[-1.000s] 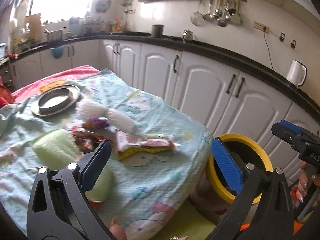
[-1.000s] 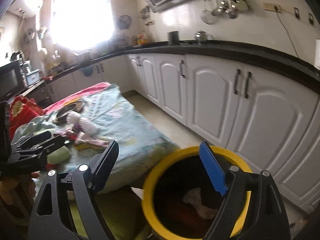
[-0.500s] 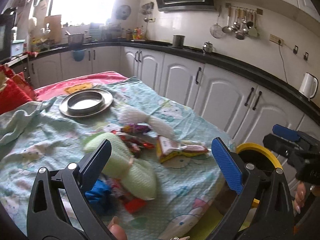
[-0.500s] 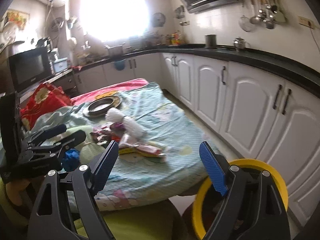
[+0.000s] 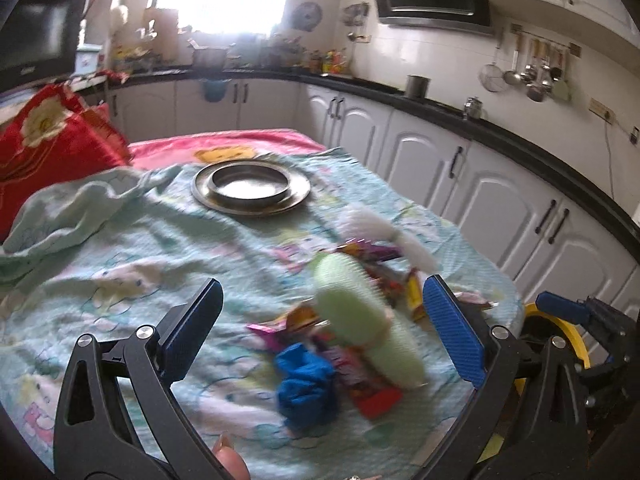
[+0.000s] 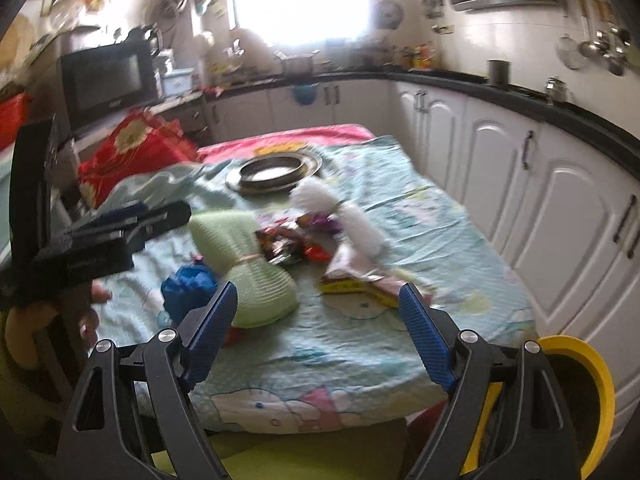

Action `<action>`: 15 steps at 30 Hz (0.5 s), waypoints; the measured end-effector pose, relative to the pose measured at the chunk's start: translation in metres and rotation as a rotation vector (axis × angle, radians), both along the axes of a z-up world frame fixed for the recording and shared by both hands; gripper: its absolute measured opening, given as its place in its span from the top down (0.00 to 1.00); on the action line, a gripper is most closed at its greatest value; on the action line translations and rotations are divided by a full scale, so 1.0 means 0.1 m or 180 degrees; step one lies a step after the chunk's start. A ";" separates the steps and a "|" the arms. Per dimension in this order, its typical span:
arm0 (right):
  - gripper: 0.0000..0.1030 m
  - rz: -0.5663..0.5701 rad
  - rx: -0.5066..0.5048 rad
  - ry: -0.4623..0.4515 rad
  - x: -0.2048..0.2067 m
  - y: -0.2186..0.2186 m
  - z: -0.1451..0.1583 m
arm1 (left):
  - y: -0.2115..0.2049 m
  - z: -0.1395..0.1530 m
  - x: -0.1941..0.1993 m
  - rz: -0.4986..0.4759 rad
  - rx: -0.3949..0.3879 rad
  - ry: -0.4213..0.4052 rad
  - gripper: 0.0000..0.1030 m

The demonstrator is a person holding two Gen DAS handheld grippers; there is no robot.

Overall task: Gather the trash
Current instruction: 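Grasp the blue glove with the left tool while the right tool grasps the green mesh net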

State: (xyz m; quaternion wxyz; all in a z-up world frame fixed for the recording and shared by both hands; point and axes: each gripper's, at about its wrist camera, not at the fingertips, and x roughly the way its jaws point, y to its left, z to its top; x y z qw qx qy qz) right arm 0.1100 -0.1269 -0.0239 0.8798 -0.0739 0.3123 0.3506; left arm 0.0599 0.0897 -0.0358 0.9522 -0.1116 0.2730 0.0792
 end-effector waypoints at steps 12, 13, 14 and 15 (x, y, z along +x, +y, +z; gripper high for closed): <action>0.22 0.0402 -0.0216 0.0251 0.04 0.51 -0.36 | 0.40 -0.24 -0.17 0.0062 -0.0315 0.0217 0.17; 0.23 0.0427 -0.0224 0.0253 0.04 0.54 -0.37 | 0.42 -0.26 -0.18 0.0044 -0.0357 0.0233 0.18; 0.23 0.0461 -0.0236 0.0256 0.05 0.58 -0.40 | 0.43 -0.28 -0.19 0.0022 -0.0402 0.0246 0.21; 0.23 0.0482 -0.0250 0.0262 0.06 0.61 -0.42 | 0.44 -0.31 -0.19 -0.0027 -0.0461 0.0260 0.23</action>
